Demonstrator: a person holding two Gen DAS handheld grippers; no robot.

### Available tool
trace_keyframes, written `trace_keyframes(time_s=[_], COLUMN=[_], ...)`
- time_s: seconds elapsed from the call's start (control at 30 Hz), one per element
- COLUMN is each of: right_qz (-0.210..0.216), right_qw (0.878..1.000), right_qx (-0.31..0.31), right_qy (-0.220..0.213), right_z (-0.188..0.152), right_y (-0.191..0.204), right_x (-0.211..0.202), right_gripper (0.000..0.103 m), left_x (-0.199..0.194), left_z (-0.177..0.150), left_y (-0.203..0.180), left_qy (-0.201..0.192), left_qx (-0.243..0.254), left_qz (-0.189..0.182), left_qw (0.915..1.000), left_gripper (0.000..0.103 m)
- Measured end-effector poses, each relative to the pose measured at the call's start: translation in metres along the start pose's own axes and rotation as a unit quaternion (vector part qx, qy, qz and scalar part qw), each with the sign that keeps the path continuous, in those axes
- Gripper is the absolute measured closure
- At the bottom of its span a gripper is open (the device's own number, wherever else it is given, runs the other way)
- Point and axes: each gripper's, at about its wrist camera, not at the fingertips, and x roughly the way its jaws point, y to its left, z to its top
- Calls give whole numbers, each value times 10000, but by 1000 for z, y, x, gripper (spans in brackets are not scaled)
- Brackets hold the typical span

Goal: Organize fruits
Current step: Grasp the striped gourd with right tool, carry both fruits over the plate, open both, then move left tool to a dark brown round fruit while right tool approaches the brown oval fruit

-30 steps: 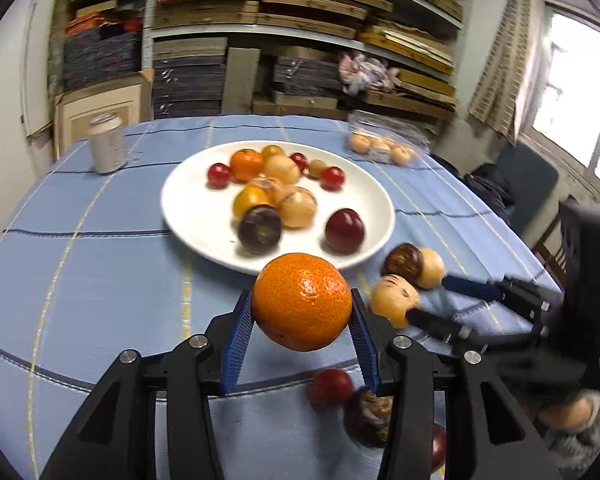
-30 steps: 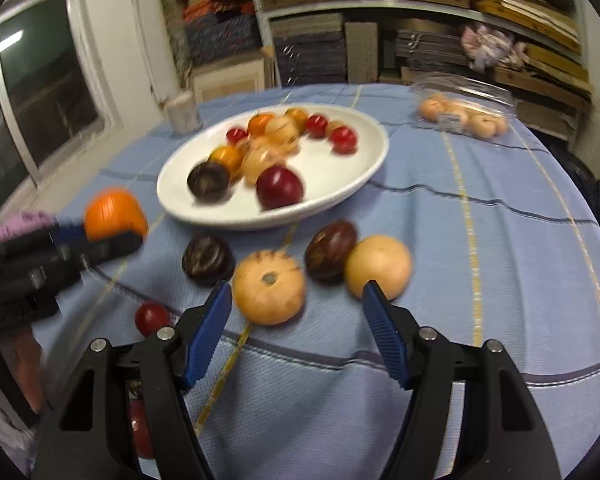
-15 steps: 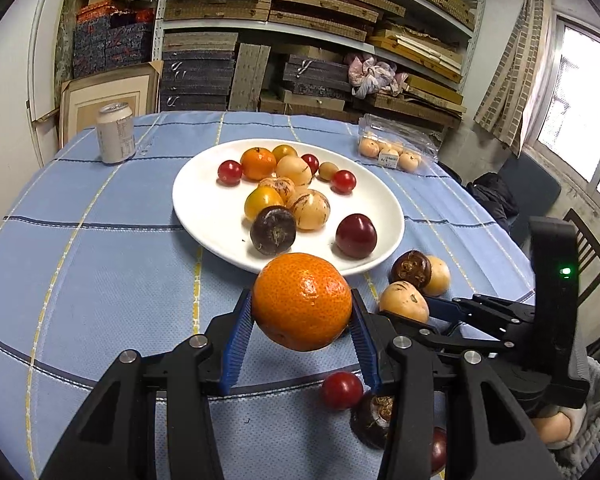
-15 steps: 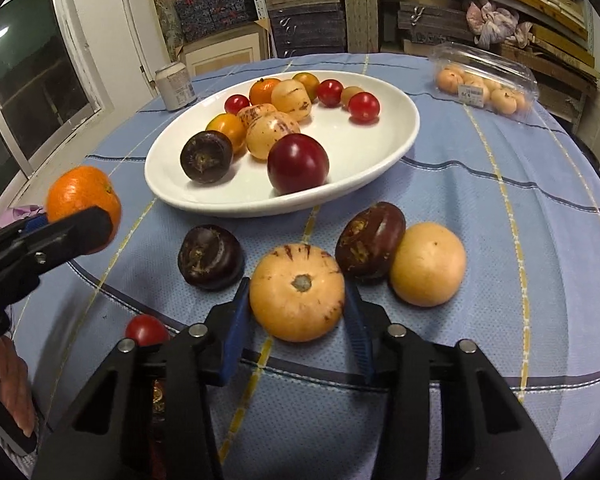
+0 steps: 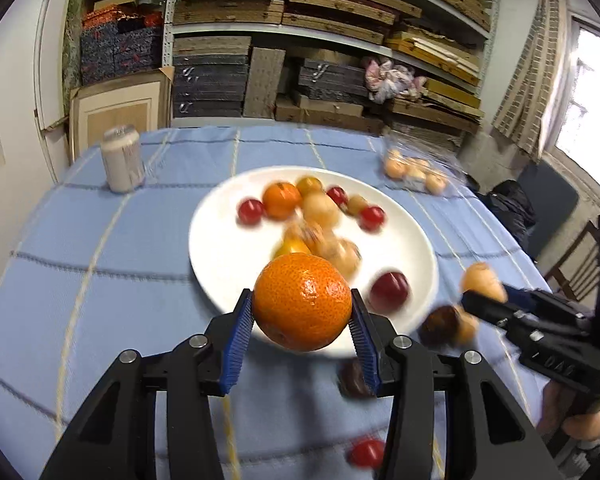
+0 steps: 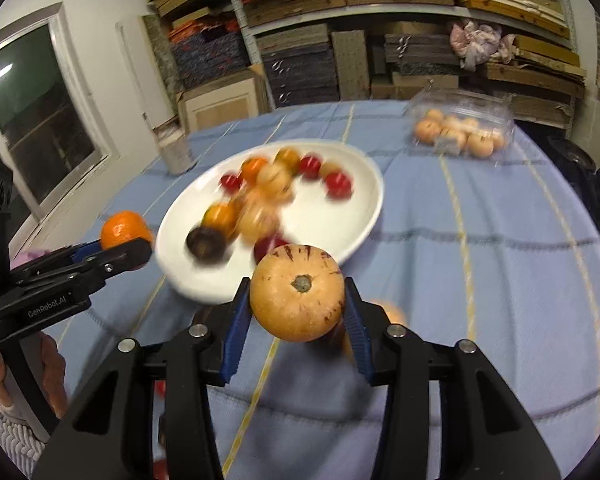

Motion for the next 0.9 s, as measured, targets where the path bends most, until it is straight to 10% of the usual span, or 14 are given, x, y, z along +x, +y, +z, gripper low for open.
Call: trace_keyframes(time_s=[0.3, 0.43, 0.9], right_qz=[-56, 63, -198], right_qw=[9995, 9982, 9964], right_qx=[239, 584, 675], right_qy=[218, 80, -462], right_z=[40, 37, -26], right_y=[-16, -30, -45], right_x=[65, 62, -16], right_gripper=[57, 37, 20], left_x=[63, 68, -17], left_z=[28, 24, -51], left_y=[43, 45, 1], left_qy=[291, 314, 80], left_qx=[-633, -571, -361], left_qz=[150, 153, -287], left_qw=[9975, 9978, 9989], left_gripper=[55, 50, 26])
